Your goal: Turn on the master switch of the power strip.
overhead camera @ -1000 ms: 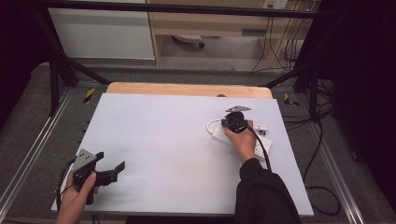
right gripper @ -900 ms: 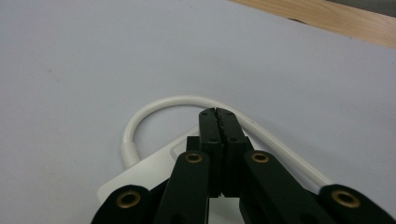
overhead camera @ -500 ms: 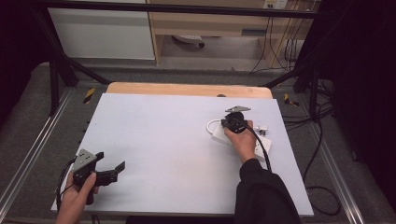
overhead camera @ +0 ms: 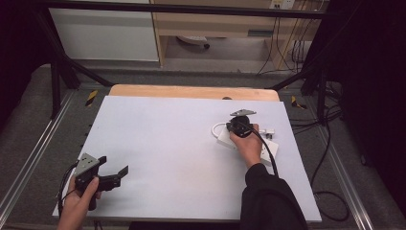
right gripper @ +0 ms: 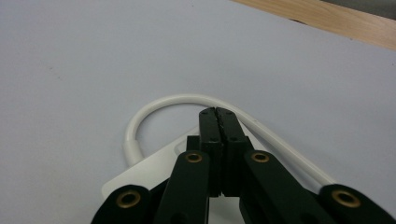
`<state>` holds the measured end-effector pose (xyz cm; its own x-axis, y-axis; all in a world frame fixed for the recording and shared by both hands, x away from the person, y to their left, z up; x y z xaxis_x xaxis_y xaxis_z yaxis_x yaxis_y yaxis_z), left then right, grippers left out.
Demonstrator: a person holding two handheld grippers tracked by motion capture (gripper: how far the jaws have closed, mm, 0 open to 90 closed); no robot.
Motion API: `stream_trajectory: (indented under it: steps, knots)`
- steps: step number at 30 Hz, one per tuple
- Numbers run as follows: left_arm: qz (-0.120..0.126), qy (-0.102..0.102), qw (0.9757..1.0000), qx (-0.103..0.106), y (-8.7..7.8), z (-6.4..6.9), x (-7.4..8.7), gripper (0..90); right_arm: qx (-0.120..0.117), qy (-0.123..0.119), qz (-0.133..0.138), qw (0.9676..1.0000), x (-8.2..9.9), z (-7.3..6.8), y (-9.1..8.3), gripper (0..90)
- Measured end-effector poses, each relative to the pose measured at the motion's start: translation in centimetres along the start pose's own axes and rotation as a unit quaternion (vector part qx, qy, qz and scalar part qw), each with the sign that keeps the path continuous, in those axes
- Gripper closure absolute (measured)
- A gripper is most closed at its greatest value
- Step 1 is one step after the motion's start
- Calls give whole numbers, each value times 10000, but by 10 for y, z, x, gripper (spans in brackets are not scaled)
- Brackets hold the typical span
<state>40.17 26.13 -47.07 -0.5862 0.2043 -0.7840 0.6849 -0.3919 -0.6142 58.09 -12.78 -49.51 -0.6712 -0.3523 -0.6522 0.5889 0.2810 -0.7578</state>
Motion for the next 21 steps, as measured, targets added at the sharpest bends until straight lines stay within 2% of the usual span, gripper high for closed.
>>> stream_trajectory:
  steps: [21]
  knots:
    - [-15, 5, 10000, -18, 0, 0, 0, 66, 33, 33, -39, 10000, 1, -1, 1, 900]
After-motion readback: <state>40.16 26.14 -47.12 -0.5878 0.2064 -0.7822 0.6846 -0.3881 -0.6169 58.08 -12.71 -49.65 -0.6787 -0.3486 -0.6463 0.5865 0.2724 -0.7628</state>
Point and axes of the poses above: each handheld gripper's, and its own axes: y roughly forward along the jaws, x roughly out of its underside, z roughly to its right, the point moved 10 cm from there along y, roughly forward along the jaws, and after that the axes turned 10 degrees about -z, right-handed, at the moved point
